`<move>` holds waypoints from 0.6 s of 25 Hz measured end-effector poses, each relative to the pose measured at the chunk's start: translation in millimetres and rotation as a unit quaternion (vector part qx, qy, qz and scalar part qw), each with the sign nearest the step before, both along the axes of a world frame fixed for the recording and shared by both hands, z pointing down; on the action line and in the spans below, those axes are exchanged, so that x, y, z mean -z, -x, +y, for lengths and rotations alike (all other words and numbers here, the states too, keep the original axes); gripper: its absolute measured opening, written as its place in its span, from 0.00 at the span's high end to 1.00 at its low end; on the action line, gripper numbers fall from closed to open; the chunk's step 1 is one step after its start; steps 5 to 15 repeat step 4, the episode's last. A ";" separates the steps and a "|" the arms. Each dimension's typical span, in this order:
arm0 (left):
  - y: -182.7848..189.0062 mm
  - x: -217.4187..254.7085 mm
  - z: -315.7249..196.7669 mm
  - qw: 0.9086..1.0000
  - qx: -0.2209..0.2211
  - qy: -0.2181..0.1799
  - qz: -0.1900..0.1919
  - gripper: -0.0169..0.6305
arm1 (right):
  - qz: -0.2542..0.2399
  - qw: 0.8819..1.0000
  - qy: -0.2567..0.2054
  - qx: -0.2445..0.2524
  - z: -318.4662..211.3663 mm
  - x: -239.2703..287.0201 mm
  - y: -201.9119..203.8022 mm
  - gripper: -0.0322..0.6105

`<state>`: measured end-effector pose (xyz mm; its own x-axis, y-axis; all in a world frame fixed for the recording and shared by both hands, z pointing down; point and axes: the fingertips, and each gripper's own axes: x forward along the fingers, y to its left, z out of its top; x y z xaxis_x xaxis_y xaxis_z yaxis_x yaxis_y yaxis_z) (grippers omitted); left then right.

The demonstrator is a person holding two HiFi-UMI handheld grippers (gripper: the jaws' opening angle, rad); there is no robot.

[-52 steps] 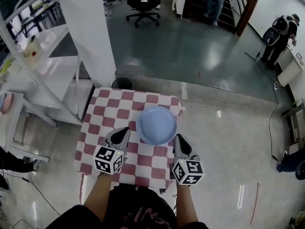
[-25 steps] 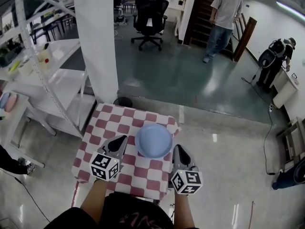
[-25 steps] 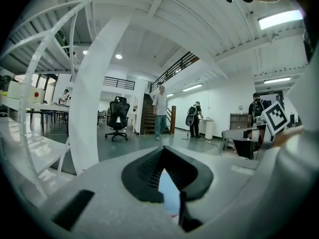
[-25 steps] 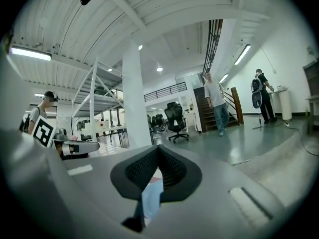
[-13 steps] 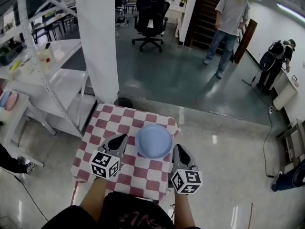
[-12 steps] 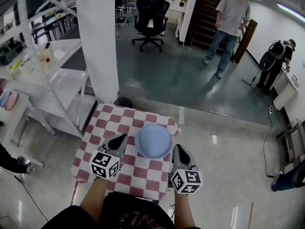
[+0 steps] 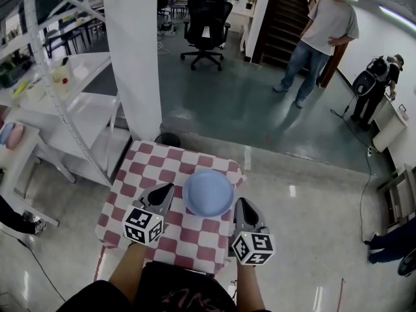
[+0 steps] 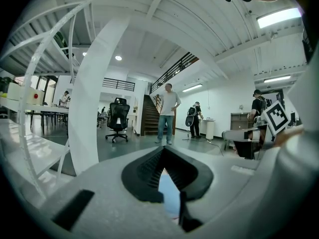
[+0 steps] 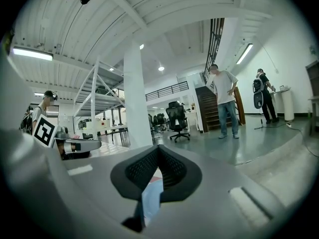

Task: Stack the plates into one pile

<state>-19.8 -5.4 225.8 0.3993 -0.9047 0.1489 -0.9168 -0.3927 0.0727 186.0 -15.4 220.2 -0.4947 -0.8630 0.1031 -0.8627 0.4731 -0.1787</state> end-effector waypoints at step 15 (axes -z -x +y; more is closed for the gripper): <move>-2.4 -1.3 1.1 1.000 0.000 0.000 0.000 0.98 | -0.002 1.000 0.002 0.000 1.8 -3.6 -0.8 0.94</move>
